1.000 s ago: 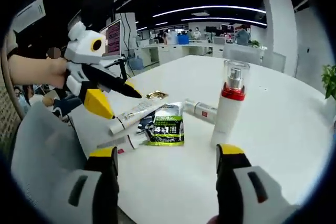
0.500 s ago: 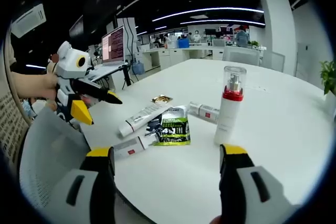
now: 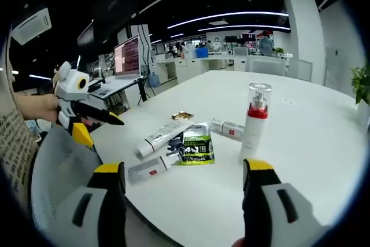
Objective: Arrange the skincare products in the storage area until every visible bottle or jar stands upright without overlapping.
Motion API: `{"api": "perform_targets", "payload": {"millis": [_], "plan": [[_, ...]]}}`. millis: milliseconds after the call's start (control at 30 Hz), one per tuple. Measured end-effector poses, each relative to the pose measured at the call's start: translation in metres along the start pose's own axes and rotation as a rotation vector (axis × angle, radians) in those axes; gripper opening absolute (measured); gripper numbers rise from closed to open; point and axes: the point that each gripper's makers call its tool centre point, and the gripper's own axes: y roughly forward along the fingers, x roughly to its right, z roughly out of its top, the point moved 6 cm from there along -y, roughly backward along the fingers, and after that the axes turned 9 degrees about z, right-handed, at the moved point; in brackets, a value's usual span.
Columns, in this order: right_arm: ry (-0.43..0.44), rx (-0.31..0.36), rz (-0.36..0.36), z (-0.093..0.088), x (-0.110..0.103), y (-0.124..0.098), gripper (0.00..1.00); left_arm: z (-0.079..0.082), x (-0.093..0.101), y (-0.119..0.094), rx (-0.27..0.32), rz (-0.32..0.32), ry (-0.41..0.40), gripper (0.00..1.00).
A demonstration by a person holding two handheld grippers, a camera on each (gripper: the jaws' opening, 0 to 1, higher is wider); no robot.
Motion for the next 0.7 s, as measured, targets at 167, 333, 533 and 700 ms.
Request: {"api": "perform_targets", "payload": {"millis": [167,333,533,700], "plan": [[0.011,0.015,-0.003,0.002,-0.002,-0.001,0.84,-0.012,-0.005,-0.006,-0.022,0.025,0.012,0.94],[-0.007,0.006,0.008,0.001,-0.007,-0.001,0.84,-0.021,-0.008,-0.009,-0.029,0.038,-0.009,0.95],[-0.011,0.003,0.017,0.001,-0.009,-0.001,0.84,-0.021,-0.010,-0.010,-0.032,0.049,-0.015,0.95],[-0.007,-0.001,0.012,-0.001,-0.008,-0.001,0.83,-0.021,-0.010,-0.010,-0.038,0.058,-0.010,0.95]]}}
